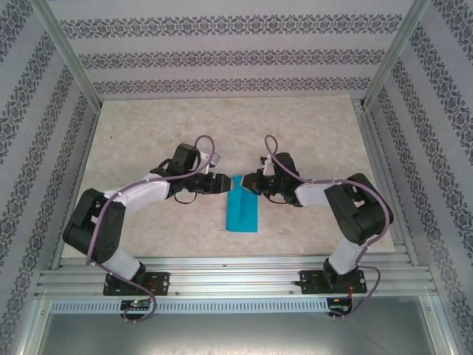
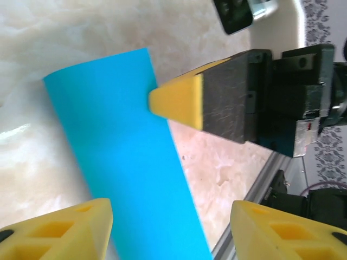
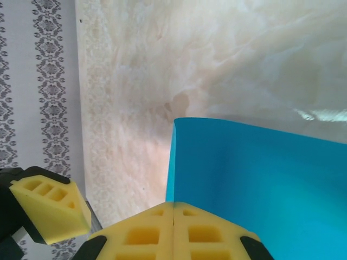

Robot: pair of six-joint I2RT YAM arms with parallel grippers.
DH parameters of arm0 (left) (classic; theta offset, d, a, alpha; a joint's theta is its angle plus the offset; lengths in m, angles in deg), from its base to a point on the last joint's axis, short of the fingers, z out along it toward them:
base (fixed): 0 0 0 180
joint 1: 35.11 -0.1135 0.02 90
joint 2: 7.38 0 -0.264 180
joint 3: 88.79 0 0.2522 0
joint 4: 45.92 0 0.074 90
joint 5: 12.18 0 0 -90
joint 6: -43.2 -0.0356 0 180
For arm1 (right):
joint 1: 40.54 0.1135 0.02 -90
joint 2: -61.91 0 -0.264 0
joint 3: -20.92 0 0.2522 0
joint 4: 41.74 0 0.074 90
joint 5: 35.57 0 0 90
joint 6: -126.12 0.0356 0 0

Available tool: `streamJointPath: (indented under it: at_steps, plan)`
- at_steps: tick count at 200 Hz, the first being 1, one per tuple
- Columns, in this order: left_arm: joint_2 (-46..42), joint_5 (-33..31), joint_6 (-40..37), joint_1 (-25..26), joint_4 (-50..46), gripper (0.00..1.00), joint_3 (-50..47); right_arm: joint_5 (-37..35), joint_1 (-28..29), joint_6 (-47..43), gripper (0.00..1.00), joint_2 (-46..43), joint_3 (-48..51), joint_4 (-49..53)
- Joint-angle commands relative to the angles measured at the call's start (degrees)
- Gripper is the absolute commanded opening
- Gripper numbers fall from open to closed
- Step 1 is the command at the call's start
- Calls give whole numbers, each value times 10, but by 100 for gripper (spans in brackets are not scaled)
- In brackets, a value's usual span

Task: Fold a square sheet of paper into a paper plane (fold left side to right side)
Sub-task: First fold in half a square sheet of paper at the center of the table.

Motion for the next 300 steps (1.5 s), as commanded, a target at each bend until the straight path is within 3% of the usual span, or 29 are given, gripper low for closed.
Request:
streamJointPath:
  at_steps: [1,78,166,211,253,300]
  plan:
    - [3,-72,-12,6,-56,61,4,1,-13,-63,4,-9,-17,62]
    - [98,-128,0,58,-79,63,58,-18,-20,-92,6,3,-18,104]
    - [167,-229,-9,115,-175,61,137,-43,-33,-106,9,1,-14,123]
    - [194,-250,-11,130,-194,63,162,-44,-44,-109,23,-9,-10,124]
    - [208,-256,-14,136,-203,64,179,-90,-71,-153,36,-67,3,201]
    - [226,-254,-26,143,-216,64,195,-108,-88,-171,37,-102,30,229]
